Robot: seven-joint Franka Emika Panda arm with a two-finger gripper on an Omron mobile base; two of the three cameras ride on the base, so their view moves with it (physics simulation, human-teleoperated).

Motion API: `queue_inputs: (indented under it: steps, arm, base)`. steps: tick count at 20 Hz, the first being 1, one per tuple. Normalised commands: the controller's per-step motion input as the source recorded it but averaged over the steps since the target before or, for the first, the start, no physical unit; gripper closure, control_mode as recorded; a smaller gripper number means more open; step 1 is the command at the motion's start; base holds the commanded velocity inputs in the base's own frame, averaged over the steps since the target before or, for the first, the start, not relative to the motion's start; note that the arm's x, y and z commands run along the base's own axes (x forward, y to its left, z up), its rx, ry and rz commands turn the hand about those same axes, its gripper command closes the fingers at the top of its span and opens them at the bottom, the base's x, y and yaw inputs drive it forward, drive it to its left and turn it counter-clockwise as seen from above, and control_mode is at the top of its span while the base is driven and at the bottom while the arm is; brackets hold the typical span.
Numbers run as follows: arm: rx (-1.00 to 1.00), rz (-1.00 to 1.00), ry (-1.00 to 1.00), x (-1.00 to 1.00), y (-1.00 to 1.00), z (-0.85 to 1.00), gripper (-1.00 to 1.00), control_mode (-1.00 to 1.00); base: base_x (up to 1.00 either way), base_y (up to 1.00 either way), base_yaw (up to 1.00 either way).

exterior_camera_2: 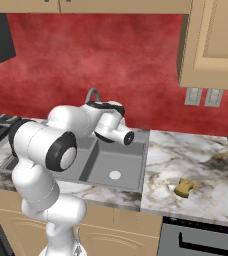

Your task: Soak the sponge with water for a few seconds and then drop it inside the sink.

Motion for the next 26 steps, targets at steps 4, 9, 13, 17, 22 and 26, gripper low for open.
queue_inputs:
  steps: [4, 9, 13, 17, 22, 26]
  arm:
    - [0.00, 0.00, 0.00, 0.13, 0.00, 0.00, -1.00, -1.00]
    - [0.00, 0.00, 0.00, 0.13, 0.00, 0.00, -1.00, -1.00]
    - [0.00, 0.00, 0.00, 0.14, 0.00, 0.00, -1.00, -1.00]
    - [0.00, 0.00, 0.00, 0.16, 0.00, 0.00, -1.00, -1.00]
    - [0.00, 0.00, -0.01, 0.13, 0.00, 0.00, -1.00, -1.00]
    - [0.00, 0.00, -0.02, 0.15, 0.00, 0.00, -1.00, -1.00]
  base:
    - [0.00, 0.00, 0.00]
    - [0.00, 0.00, 0.00]
    - [0.00, 0.00, 0.00]
    - [0.00, 0.00, 0.00]
    - [0.00, 0.00, 0.00]
    - [0.00, 0.00, 0.00]
